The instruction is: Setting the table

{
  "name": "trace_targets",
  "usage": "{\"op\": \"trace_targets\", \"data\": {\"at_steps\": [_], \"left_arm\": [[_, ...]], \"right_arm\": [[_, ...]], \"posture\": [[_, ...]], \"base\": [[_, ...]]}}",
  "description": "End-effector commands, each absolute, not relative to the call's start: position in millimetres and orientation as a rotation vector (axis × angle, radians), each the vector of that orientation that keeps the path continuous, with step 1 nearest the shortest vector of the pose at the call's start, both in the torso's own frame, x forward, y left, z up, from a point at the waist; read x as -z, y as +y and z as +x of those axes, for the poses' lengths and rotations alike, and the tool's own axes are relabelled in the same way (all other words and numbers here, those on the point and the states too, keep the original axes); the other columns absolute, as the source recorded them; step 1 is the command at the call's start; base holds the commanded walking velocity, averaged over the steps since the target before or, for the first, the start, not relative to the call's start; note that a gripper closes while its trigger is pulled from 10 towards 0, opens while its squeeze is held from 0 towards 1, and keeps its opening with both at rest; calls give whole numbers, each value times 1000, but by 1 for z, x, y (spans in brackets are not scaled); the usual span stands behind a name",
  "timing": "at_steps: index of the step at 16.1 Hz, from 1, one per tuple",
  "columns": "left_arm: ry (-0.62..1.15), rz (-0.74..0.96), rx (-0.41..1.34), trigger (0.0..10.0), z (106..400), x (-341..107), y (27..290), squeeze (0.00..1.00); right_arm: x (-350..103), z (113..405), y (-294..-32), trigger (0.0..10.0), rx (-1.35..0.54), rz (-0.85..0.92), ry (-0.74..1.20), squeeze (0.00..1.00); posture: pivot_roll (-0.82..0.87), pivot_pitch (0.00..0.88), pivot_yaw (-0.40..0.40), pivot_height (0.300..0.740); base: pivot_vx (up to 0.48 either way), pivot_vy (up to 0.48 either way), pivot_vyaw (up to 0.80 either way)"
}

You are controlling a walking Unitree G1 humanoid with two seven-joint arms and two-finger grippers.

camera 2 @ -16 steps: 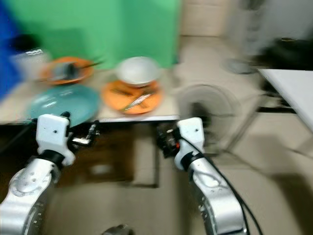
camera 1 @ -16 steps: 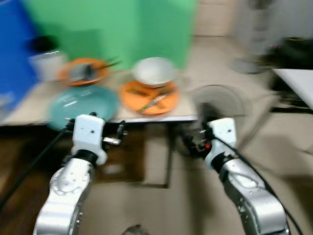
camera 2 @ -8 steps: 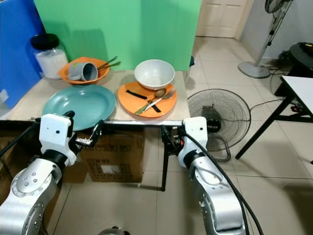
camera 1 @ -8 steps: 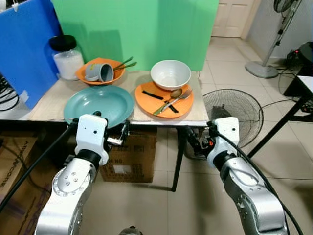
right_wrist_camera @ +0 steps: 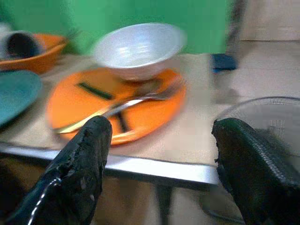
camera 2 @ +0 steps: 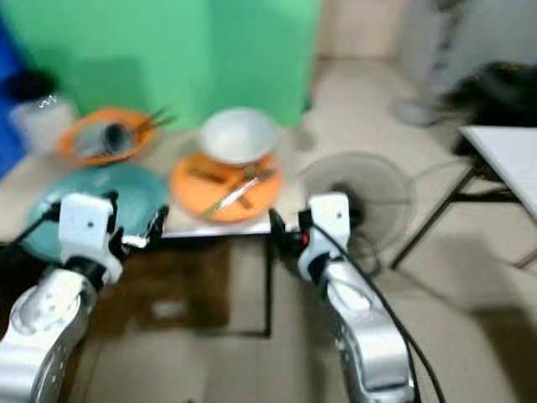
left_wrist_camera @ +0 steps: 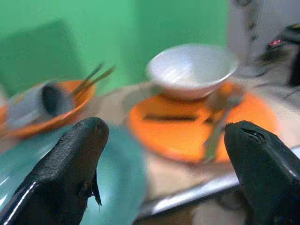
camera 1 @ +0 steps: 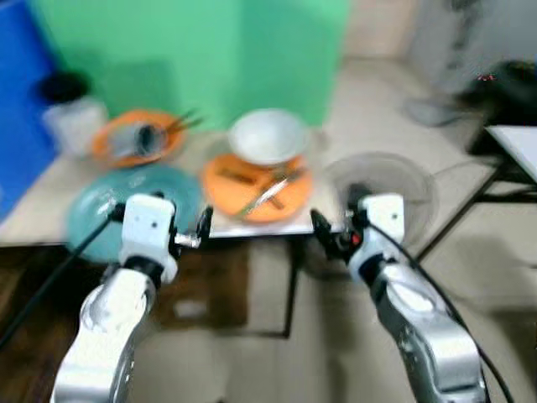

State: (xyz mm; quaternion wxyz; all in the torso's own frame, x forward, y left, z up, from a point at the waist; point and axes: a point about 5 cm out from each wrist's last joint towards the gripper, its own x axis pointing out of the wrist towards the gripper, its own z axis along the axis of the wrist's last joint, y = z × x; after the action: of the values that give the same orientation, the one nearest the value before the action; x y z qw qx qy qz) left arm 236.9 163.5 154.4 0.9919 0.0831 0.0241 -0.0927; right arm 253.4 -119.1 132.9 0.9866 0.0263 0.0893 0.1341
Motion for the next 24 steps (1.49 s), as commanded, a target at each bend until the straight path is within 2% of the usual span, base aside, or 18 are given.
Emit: {"op": "trace_targets", "data": {"at_steps": [1, 8, 11, 19, 20, 22, 24], "left_arm": [[36, 160, 207, 10000, 236, -157, 158, 0], [38, 156, 204, 10000, 234, -157, 158, 0], [35, 158, 203, 10000, 235, -158, 158, 0], [34, 167, 217, 10000, 236, -160, 159, 0], [34, 168, 220, 10000, 236, -160, 158, 0], [30, 172, 234, 10000, 237, -160, 157, 0], [20, 164, 336, 10000, 236, -161, 146, 0]], "right_arm": [[-134, 253, -126, 10000, -247, 46, 175, 0], [-136, 257, -123, 10000, -256, 51, 167, 0], [-138, 258, -118, 10000, -287, 9, 147, 0], [-141, 265, -124, 10000, -220, 90, 133, 0], [-142, 267, -126, 10000, -203, 135, 133, 1000], [-144, 274, -131, 10000, -157, 200, 144, 1000], [-145, 287, -134, 10000, -117, 196, 168, 1000]], "posture": [[186, 0, 3, 740], [195, 0, -6, 740], [200, 0, -4, 740], [201, 0, 7, 740], [202, 0, 7, 740], [203, 0, 7, 740], [199, 0, 14, 740]], "base": [[341, 0, 0], [331, 0, 0], [330, 0, 800], [324, 0, 0], [304, 0, 0], [274, 0, 0], [0, 0, 0]]}}
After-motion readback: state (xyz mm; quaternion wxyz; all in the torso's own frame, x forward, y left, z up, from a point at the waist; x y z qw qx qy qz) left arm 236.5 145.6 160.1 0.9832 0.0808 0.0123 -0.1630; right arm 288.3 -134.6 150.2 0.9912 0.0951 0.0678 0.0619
